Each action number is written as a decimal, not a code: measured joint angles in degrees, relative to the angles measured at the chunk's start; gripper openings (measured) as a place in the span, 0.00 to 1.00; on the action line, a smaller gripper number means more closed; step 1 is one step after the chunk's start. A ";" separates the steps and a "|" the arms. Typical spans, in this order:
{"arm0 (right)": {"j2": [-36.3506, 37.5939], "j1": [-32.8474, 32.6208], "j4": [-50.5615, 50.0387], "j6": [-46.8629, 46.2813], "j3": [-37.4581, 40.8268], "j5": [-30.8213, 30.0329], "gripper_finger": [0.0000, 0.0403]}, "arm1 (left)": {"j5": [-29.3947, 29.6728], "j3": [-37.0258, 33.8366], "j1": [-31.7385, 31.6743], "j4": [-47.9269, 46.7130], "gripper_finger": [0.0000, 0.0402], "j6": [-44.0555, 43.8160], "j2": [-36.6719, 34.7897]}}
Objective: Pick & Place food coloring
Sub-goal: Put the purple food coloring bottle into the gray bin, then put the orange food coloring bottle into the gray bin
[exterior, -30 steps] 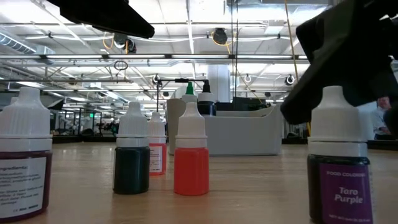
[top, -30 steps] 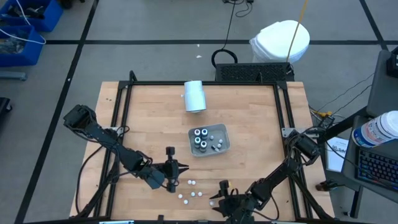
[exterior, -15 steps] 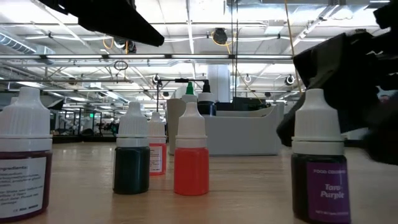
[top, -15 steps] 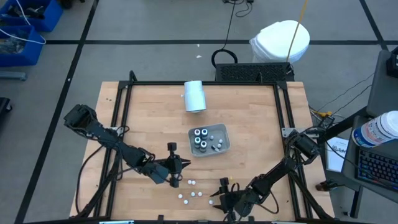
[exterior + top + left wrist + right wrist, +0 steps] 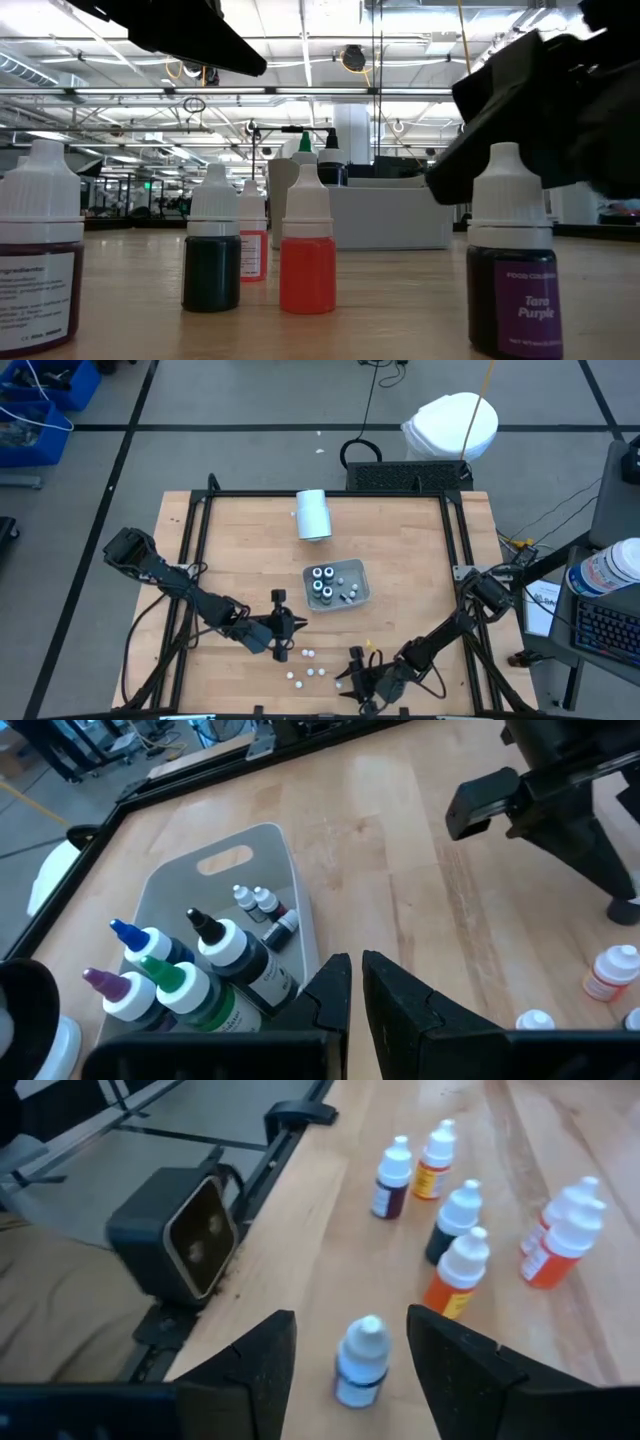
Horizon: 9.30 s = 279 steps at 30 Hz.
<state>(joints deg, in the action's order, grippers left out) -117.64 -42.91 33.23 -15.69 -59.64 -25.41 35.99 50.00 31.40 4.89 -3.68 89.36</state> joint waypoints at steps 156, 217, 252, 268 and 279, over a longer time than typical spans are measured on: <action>29.64 37.94 -12.92 4.03 22.93 1.51 0.13 | 0.02 0.02 0.54 2.73 0.09 6.01 -0.02; 34.89 37.46 -17.53 15.13 23.09 6.16 0.33 | -0.96 0.02 -0.12 2.69 0.09 -3.32 -0.02; 47.95 -10.39 -11.62 10.37 31.43 -9.28 0.00 | 1.42 13.66 21.24 -21.22 0.16 -40.17 9.69; 47.95 -9.55 -11.82 10.15 31.43 -10.78 0.00 | -14.78 13.62 13.71 -13.22 0.60 -28.11 20.37; 47.95 -9.55 -11.83 10.38 31.43 -10.78 0.00 | -19.17 13.62 12.17 -13.81 0.49 -29.64 20.52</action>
<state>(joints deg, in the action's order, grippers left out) -69.69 -52.47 21.40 -5.31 -28.21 -36.18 16.81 63.61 43.57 -8.93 -33.33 109.89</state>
